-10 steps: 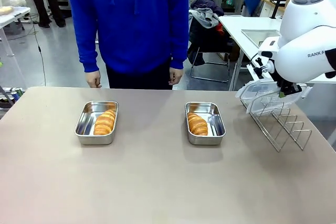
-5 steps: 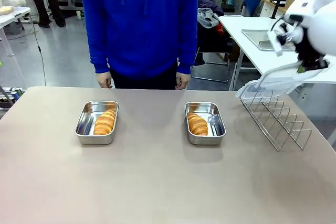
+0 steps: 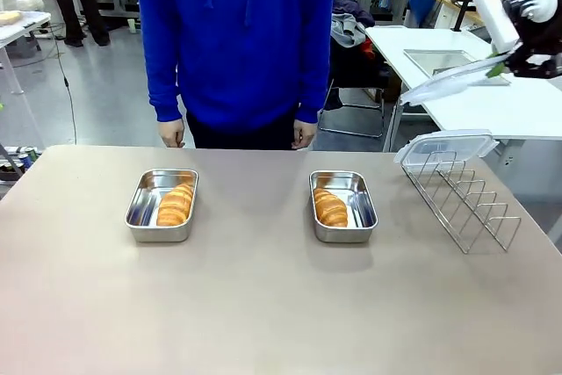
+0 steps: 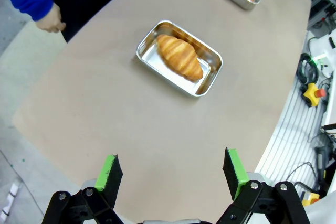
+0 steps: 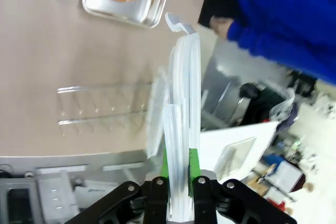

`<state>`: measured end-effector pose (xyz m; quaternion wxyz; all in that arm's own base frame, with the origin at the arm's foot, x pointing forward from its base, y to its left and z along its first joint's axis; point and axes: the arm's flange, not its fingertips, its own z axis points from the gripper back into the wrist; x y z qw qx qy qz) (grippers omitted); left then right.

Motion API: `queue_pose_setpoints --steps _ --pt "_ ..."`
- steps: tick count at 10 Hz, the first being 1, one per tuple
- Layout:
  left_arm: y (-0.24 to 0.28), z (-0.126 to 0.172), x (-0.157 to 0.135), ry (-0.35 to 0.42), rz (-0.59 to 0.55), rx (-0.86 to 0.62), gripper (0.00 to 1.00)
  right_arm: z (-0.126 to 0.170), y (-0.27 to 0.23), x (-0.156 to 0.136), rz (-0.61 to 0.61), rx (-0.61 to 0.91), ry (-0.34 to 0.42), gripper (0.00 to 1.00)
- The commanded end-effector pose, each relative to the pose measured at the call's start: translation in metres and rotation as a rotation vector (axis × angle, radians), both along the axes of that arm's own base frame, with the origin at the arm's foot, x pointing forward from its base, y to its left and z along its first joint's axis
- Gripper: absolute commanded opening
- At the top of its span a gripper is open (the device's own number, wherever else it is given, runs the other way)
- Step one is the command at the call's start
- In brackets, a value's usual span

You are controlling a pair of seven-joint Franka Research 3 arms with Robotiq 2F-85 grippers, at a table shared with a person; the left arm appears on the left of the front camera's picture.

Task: Place the bread in airtight containers.
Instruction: Pick up one Airtight Container lid and hand it to the human.

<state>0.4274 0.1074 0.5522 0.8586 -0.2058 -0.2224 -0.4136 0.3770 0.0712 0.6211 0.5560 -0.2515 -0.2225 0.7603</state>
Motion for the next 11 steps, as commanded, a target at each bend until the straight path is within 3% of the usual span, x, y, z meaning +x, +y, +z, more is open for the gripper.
queue_pose_setpoints --steps 1,3,6,7,8,11 --pt "-0.001 0.002 0.0 -0.001 -0.006 -0.015 1.0 -0.025 0.01 0.009 0.211 0.049 -0.09 0.0" --pt "-0.001 0.002 0.0 -0.001 -0.006 -0.015 1.0 -0.037 0.034 0.026 0.328 0.083 -0.098 0.0" --pt "-0.001 0.002 0.0 -0.001 -0.006 -0.015 1.0 -0.048 0.054 0.054 0.374 0.134 -0.067 0.0" --pt "-0.001 0.002 0.0 -0.001 -0.006 -0.015 1.0 -0.044 0.054 0.055 0.362 0.14 -0.037 0.0" --pt "-0.001 0.002 0.0 -0.001 -0.006 -0.015 1.0 -0.058 0.065 0.037 0.326 0.089 -0.066 0.0" --pt "-0.001 0.002 0.0 -0.001 -0.006 -0.015 1.0 -0.058 0.065 0.037 0.326 0.089 -0.066 0.0"
